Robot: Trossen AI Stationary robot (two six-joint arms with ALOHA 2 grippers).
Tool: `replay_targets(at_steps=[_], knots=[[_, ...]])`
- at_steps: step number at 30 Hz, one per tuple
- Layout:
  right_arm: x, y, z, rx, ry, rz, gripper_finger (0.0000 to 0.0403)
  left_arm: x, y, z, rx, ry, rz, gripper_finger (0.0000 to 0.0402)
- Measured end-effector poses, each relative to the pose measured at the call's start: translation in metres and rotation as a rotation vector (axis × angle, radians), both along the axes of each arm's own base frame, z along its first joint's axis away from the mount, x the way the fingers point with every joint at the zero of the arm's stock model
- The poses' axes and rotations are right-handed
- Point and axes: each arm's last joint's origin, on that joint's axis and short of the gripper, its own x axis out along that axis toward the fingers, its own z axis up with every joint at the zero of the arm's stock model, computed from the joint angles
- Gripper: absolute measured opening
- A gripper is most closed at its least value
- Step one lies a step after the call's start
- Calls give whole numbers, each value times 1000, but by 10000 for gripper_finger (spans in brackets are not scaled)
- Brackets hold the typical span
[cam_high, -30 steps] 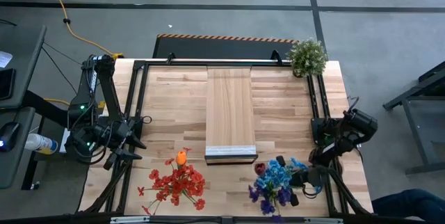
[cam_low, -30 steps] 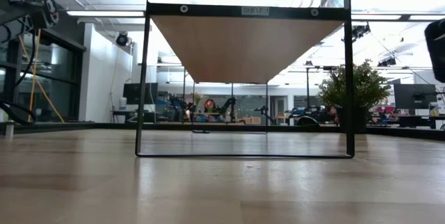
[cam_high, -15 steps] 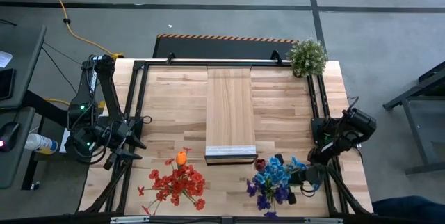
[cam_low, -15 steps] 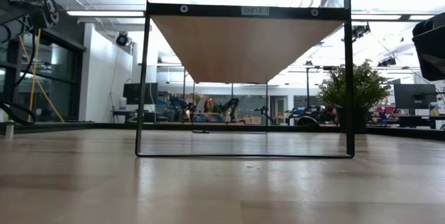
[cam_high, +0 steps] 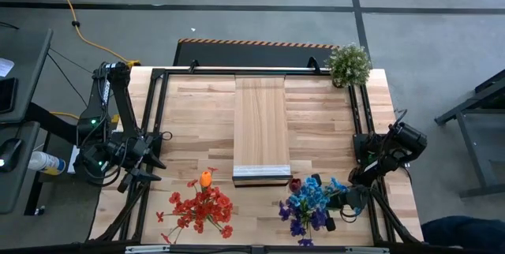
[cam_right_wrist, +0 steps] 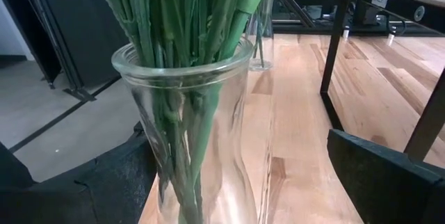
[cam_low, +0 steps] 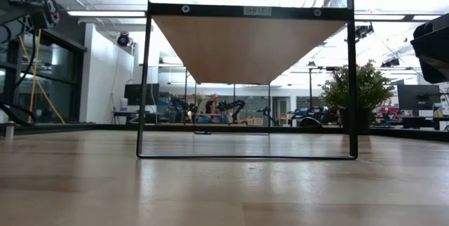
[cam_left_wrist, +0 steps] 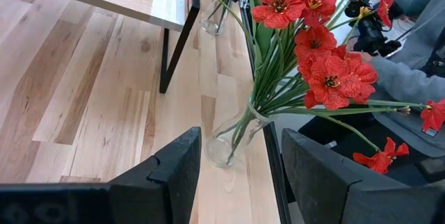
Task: Pick and place flowers into a vace then onto a shelf
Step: Put the right transparent vase with the flowers on the shelf
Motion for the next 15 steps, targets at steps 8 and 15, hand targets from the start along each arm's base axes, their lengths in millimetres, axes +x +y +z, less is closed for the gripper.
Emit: replay_targets(at_steps=[8, 15], knots=[[0, 0, -1, -68, -12, 20, 396, 0, 0, 0, 0, 0, 0, 232], [1, 0, -1, -69, -10, 22, 386, 0, 0, 0, 0, 0, 0, 232]])
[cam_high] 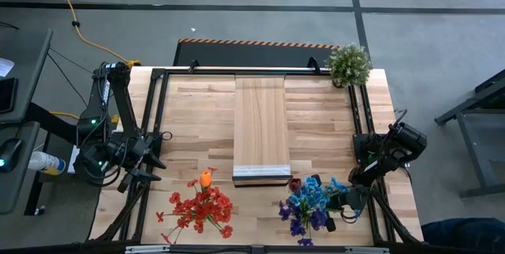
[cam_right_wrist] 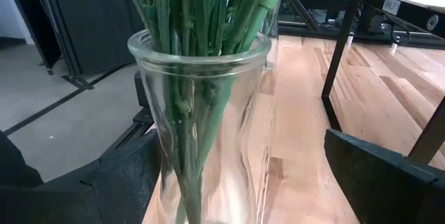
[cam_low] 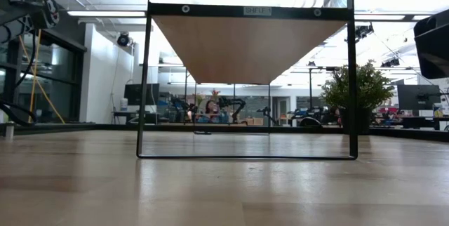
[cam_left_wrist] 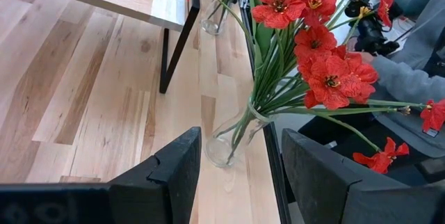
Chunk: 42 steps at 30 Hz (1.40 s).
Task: Pick and place flowers into a vace then onto a shelf
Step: Put the right transparent vase with the flowers on the shelf
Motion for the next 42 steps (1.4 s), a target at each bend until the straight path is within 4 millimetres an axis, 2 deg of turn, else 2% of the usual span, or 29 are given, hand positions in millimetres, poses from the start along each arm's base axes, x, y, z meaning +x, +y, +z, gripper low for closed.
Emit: replay_targets(at_steps=[13, 42], knots=[[3, -3, -1, 77, 26, -45, 358, 0, 0, 0, 0, 0, 0, 232], [3, -3, -1, 111, 38, -42, 314, 0, 0, 0, 0, 0, 0, 232]])
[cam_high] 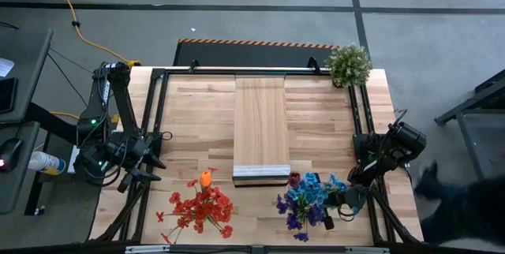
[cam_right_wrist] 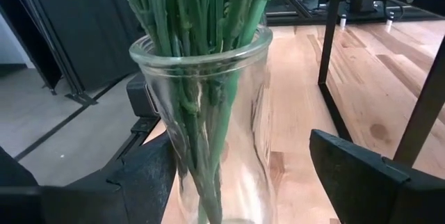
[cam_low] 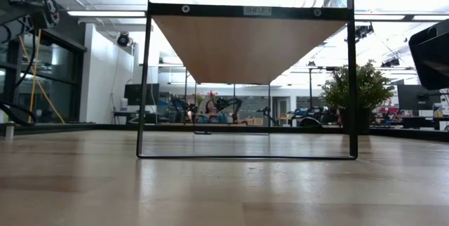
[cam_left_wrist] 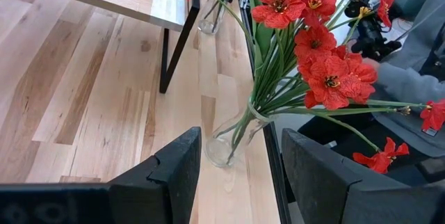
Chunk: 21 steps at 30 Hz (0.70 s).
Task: Pick and place flowers into a vace then onto a shelf
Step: Put the right transparent vase with the flowers on the shelf
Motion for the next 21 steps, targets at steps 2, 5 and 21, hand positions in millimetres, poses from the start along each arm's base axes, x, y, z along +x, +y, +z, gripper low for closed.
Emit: replay_targets(at_steps=[2, 5, 21], knots=[[0, 0, 0, 10, 3, 0, 311, 0, 0, 0, 0, 0, 0, 232], [0, 0, 0, 10, 3, 1, 307, 0, 0, 0, 0, 0, 0, 232], [0, 0, 0, 2, 1, 3, 263, 0, 0, 0, 0, 0, 0, 232]])
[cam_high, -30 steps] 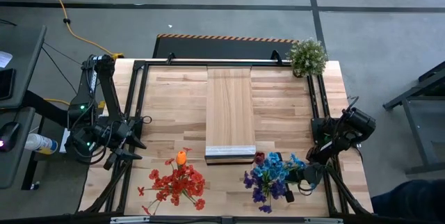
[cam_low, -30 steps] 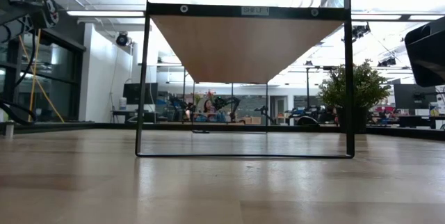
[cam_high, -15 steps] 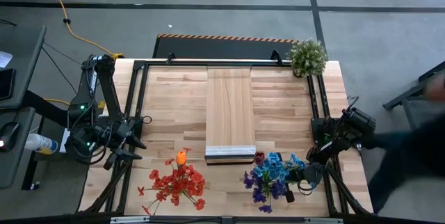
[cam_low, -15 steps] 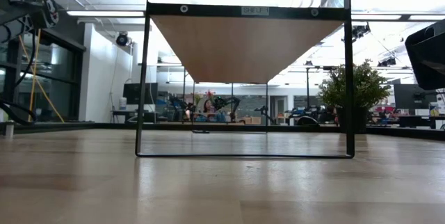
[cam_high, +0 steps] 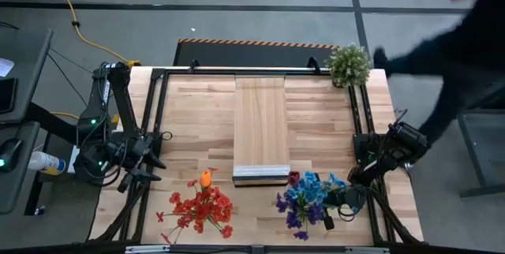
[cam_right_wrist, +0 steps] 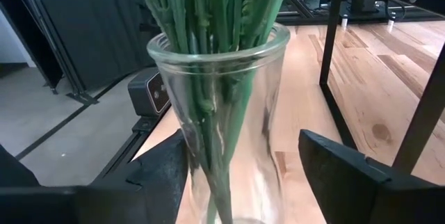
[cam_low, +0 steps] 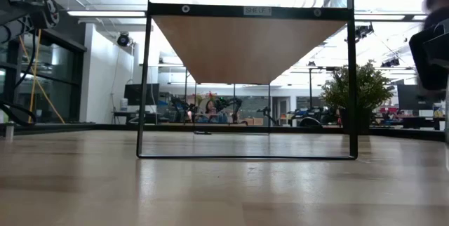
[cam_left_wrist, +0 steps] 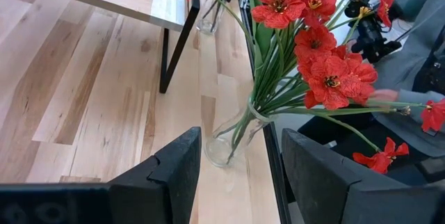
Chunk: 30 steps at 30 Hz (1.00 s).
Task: Pick and place flowers into a vace then onto a shelf
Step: Put the right transparent vase with the flowers on the shelf
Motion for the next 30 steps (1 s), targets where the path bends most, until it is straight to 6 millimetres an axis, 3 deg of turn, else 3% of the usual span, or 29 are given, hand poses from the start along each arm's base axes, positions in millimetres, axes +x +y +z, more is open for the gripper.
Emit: replay_targets(at_steps=[17, 30], knots=[[0, 0, 0, 33, 7, -8, 180, 0, 0, 0, 0, 0, 0, 232], [0, 0, 0, 26, 5, -6, 177, 0, 0, 0, 0, 0, 0, 232]])
